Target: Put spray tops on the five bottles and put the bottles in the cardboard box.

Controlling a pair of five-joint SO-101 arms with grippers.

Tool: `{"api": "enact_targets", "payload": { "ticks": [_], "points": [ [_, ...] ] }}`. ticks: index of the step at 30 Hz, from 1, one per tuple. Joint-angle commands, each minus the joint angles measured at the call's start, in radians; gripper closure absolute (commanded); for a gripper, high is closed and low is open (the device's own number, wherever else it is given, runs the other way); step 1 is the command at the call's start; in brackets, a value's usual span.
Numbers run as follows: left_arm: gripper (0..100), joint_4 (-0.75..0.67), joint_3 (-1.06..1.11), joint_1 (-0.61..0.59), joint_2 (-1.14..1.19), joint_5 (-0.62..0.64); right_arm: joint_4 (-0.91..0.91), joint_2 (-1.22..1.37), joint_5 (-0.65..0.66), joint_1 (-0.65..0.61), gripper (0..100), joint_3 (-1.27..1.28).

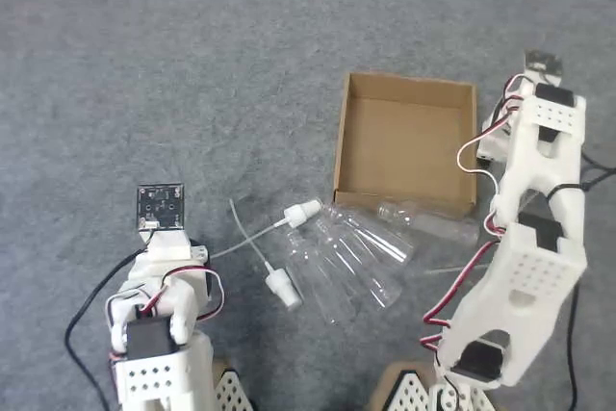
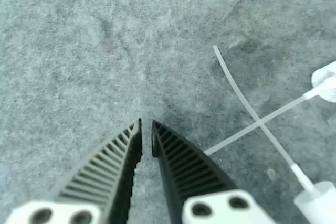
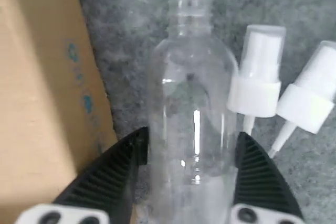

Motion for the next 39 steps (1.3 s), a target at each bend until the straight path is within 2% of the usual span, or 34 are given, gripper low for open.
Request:
{"api": "enact_targets", "payload": {
  "ticks": [1, 5, 12, 15, 22, 28, 34, 39],
  "points": [
    [98, 0.008, -0.008, -0.003, -0.012, -0.008, -0.005, -0.022, 0.009, 0.010, 89.1, -0.052],
    [98, 0.008, -0.008, -0.003, -0.012, -0.008, 0.004, -0.036, 0.115, 0.015, 88.7, -0.072],
    [98, 0.008, -0.008, -0.003, -0.012, -0.008, 0.051, -0.099, 0.146, 0.013, 70.5, -0.075],
    [98, 0.008, -0.008, -0.003, -0.012, -0.008, 0.081, -0.147, 0.146, 0.010, 66.2, -0.075],
    [98, 0.008, -0.008, -0.003, -0.012, -0.008, 0.180, -0.312, 0.264, -0.027, 67.5, -0.074],
    [98, 0.008, -0.008, -0.003, -0.012, -0.008, 0.329, -0.567, 0.278, -0.191, 82.5, -0.037],
    [98, 0.008, -0.008, -0.003, -0.012, -0.008, 0.323, -0.849, 0.344, -0.374, 84.4, 0.255],
    [98, 0.008, -0.008, -0.003, -0.012, -0.008, 0.223, -1.087, 0.397, -0.377, 88.8, 0.552]
  ]
}}
